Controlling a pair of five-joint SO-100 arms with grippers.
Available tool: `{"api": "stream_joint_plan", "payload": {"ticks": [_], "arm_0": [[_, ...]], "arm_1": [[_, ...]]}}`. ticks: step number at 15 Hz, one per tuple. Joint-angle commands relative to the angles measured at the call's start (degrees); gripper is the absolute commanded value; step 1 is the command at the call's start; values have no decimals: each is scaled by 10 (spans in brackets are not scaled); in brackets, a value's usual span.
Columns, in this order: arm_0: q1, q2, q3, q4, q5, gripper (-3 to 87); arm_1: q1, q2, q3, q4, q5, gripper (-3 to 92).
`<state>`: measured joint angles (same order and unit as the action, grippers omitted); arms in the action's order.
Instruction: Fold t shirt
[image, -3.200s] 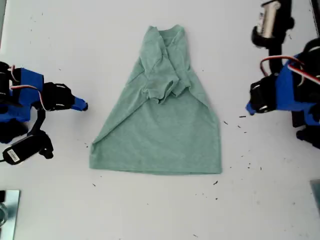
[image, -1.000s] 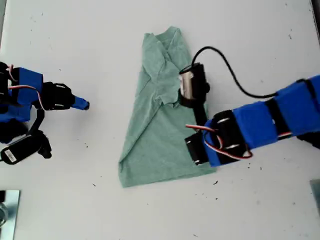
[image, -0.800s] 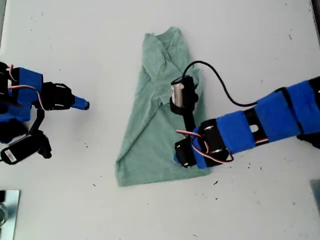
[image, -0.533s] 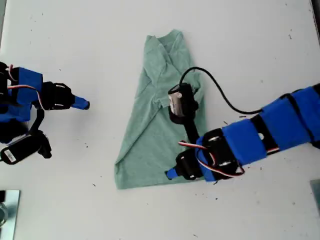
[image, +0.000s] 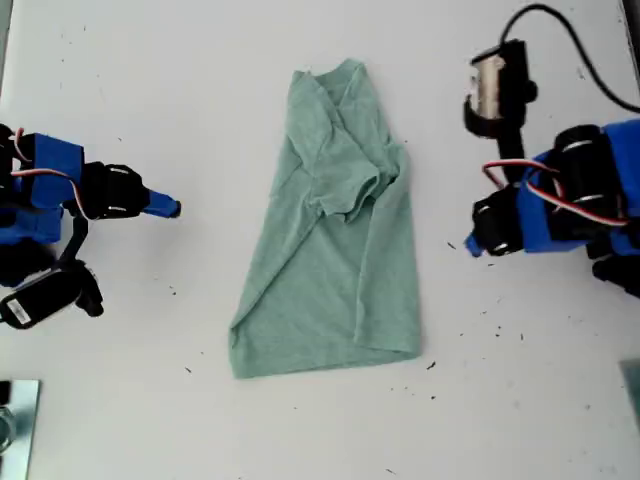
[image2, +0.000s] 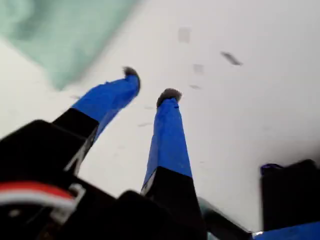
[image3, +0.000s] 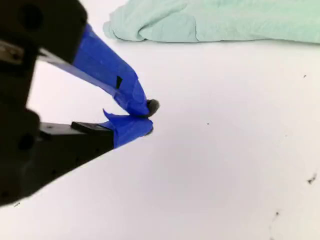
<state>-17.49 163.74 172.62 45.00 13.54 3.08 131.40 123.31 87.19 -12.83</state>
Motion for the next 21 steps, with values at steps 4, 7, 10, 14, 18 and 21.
{"api": "stream_joint_plan", "payload": {"ticks": [4,7,10,14,18,21], "arm_0": [[40,-1,-107,72,-34,-2],[153,-125,-363,203,-110,-2],[255,-404,-693,308,-126,-2],[308,-566,-862,359,-144,138],[308,-581,-811,359,-155,314],[307,-621,-805,333,-164,215]], "arm_1": [[126,245,304,-69,-83,24],[144,242,301,-74,-100,24],[158,246,308,-89,-114,24],[155,272,314,-83,-109,24],[152,302,320,-80,-105,24],[143,308,326,-82,-99,24]]}}
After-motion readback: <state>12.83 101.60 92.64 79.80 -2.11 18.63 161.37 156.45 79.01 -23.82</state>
